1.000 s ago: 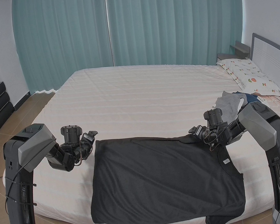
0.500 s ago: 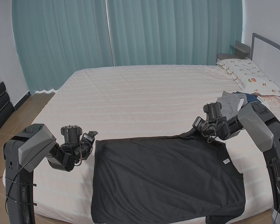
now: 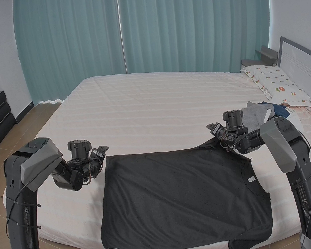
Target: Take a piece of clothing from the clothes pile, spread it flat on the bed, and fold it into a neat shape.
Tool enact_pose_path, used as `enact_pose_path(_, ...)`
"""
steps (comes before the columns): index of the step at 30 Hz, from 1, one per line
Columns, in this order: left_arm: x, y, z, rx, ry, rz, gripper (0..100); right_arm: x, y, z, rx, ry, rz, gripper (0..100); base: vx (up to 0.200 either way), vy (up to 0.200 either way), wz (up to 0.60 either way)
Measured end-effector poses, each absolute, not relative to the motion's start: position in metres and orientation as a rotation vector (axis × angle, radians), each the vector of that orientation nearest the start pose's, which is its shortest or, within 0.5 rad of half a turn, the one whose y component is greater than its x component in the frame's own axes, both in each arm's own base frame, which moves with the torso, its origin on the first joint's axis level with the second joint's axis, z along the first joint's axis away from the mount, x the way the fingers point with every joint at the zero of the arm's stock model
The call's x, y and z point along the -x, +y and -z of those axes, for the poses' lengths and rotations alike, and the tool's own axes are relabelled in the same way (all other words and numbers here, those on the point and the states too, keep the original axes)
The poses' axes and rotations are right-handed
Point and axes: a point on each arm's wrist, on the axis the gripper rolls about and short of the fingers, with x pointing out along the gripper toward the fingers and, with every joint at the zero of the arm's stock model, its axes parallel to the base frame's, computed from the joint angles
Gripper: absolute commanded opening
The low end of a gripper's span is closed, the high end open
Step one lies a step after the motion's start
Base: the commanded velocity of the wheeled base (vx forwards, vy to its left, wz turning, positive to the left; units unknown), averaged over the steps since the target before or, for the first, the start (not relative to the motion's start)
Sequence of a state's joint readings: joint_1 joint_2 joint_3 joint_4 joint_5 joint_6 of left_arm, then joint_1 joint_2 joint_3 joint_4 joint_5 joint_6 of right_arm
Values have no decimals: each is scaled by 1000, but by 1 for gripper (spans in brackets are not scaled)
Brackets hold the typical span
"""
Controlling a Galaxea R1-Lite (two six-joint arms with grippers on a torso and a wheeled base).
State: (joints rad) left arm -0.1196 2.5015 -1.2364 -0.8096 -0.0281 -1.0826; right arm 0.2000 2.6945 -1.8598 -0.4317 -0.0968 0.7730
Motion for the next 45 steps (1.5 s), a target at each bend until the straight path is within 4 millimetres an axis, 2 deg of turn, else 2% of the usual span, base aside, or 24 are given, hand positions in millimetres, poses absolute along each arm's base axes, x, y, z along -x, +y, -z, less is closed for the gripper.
enact_pose_path(8, -454, -55, 11, 1022, 481, -124, 100, -539, 103, -18, -741, 253, 18, 100, 0, 0, 0)
enact_pose_path(16, -455, -55, 13, 1004, 478, -132, 100, -537, 98, -1, -732, 301, 38, 100, 0, 0, 0)
enact_pose_path(23, -455, -55, 14, 1003, 479, -132, 100, -522, 94, -2, -730, 399, 9, 100, 0, 0, 0)
enact_pose_path(28, -455, -56, 14, 1004, 480, -133, 100, -509, 98, -14, -715, 490, -28, 100, 0, 0, 0)
enact_pose_path(32, -455, -56, 14, 1005, 480, -133, 100, -509, 107, -19, -707, 507, -44, 100, 0, 0, 0)
enact_pose_path(38, -455, -55, 14, 1005, 481, -134, 100, -515, 121, -12, -698, 514, -42, 100, 0, 0, 0)
enact_pose_path(45, -455, -55, 15, 1005, 481, -134, 100, -528, 127, -1, -686, 513, 0, 100, 0, 0, 0)
